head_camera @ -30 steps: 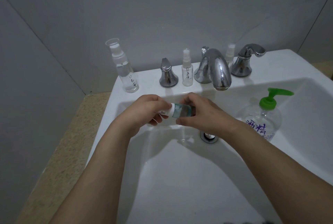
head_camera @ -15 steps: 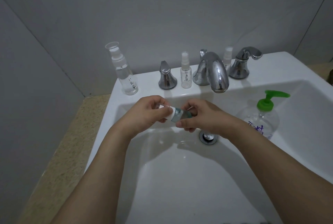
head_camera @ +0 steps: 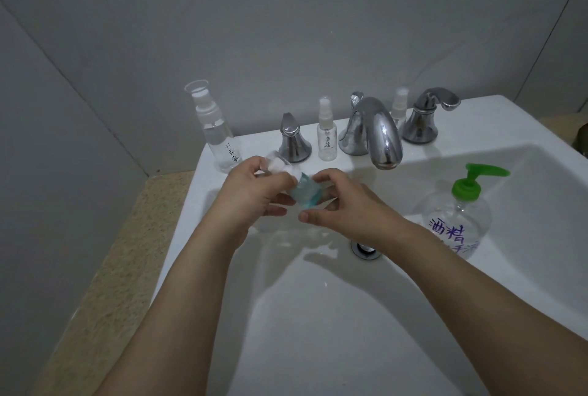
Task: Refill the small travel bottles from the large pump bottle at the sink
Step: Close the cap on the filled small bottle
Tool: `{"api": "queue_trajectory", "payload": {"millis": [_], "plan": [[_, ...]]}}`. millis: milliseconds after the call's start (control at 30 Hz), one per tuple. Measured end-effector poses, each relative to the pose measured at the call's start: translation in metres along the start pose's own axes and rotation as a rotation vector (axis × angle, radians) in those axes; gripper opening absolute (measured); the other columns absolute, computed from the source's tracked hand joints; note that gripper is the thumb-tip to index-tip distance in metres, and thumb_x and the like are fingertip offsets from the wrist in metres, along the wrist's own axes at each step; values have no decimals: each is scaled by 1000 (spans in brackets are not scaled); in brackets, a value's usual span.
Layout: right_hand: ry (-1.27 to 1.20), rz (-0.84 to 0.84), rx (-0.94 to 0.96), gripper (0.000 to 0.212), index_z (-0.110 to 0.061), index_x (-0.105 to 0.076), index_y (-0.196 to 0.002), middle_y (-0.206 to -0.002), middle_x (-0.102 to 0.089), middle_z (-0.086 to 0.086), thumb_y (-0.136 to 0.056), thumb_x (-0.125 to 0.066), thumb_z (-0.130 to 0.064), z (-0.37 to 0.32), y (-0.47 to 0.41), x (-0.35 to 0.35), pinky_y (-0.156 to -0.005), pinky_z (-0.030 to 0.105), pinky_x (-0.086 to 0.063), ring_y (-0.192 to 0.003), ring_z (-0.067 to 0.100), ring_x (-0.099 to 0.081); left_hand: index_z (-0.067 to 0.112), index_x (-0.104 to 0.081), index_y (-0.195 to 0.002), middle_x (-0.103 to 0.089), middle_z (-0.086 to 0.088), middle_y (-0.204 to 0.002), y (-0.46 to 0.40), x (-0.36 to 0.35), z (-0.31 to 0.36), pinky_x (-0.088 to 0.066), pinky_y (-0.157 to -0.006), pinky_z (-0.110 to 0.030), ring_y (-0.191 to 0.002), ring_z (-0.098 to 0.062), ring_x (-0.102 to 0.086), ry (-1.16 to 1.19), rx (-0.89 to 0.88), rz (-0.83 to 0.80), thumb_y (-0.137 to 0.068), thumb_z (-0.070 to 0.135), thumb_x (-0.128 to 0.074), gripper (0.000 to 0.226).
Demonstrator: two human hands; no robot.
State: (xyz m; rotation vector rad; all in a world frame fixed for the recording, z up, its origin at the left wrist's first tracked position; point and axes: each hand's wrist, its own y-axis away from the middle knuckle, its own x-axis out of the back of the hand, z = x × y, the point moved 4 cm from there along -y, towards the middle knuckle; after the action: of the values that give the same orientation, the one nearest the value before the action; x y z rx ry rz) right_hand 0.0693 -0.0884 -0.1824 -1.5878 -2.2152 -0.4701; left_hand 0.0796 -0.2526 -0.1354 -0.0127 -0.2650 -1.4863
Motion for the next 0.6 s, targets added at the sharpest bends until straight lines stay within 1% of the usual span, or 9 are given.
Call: {"api": "queue_trajectory", "payload": {"millis": [67, 100, 167, 200, 267, 400, 533, 567, 600], "plan": [[14, -13, -11, 64, -35, -44, -127, -110, -59, -13, -75, -77, -50, 0, 2, -2, -73, 27, -55, -85, 5, -64, 7, -60, -94, -69, -16, -87, 1, 6, 8, -55, -58, -36, -60, -21, -65, -22, -112, 189, -70, 24, -66, 30], [27, -18, -12, 62, -35, -44, -128, -110, -57, -13, -77, -75, -50, -2, 2, -4, -70, 25, -54, -85, 5, -64, 12, -60, -91, -68, -9, -84, 3, 12, 10, -55, -57, -37, -61, -19, -64, -90, -184, 327, -68, 29, -65, 28], [74, -3, -7, 58, -34, -44, -129, -111, -56, -13, -80, -71, -50, -1, 4, -5, -72, 27, -55, -83, 6, -63, 22, -57, -89, -64, 7, -80, 9, 18, 15, -55, -66, -37, -71, -13, -62, -291, -312, 564, -72, 34, -65, 22], [108, 5, 1, 57, -33, -44, -129, -112, -56, -12, -81, -70, -50, -1, 4, -6, -75, 30, -55, -82, 6, -63, 23, -56, -91, -62, 11, -81, 11, 19, 16, -52, -70, -34, -75, -9, -60, -357, -361, 625, -75, 34, -65, 21], [161, 4, 17, 57, -31, -44, -131, -112, -55, -12, -82, -69, -49, -3, 4, -10, -82, 32, -53, -82, 5, -61, 22, -58, -96, -63, 13, -85, 10, 20, 12, -49, -75, -30, -80, -8, -59, -381, -417, 654, -80, 36, -66, 23], [226, -45, 41, 58, -32, -41, -134, -116, -54, -12, -84, -66, -48, -4, 7, -18, -87, 34, -51, -87, 8, -61, 23, -57, -103, -64, 11, -98, 0, 15, 2, -47, -80, -29, -92, -13, -61, -384, -422, 637, -83, 37, -66, 26], [272, -48, 42, 63, -32, -40, -137, -119, -54, -12, -83, -66, -50, -3, 6, -19, -90, 31, -48, -95, 8, -57, 23, -41, -98, -56, 6, -98, -5, 7, -7, -45, -73, -32, -84, -21, -60, -371, -399, 638, -86, 31, -66, 29], [284, -54, 35, 64, -32, -39, -139, -121, -53, -11, -84, -66, -50, -2, 6, -18, -90, 30, -47, -96, 7, -55, 21, -40, -96, -55, 3, -98, -6, 6, -9, -42, -71, -31, -83, -19, -58, -390, -407, 642, -86, 30, -65, 28], [301, -70, 28, 66, -31, -38, -141, -124, -53, -9, -84, -66, -49, -1, 6, -18, -89, 28, -46, -97, 6, -53, 18, -42, -93, -53, 0, -99, -6, 6, -10, -36, -69, -26, -81, -15, -53, -422, -415, 650, -87, 28, -65, 25]]}}
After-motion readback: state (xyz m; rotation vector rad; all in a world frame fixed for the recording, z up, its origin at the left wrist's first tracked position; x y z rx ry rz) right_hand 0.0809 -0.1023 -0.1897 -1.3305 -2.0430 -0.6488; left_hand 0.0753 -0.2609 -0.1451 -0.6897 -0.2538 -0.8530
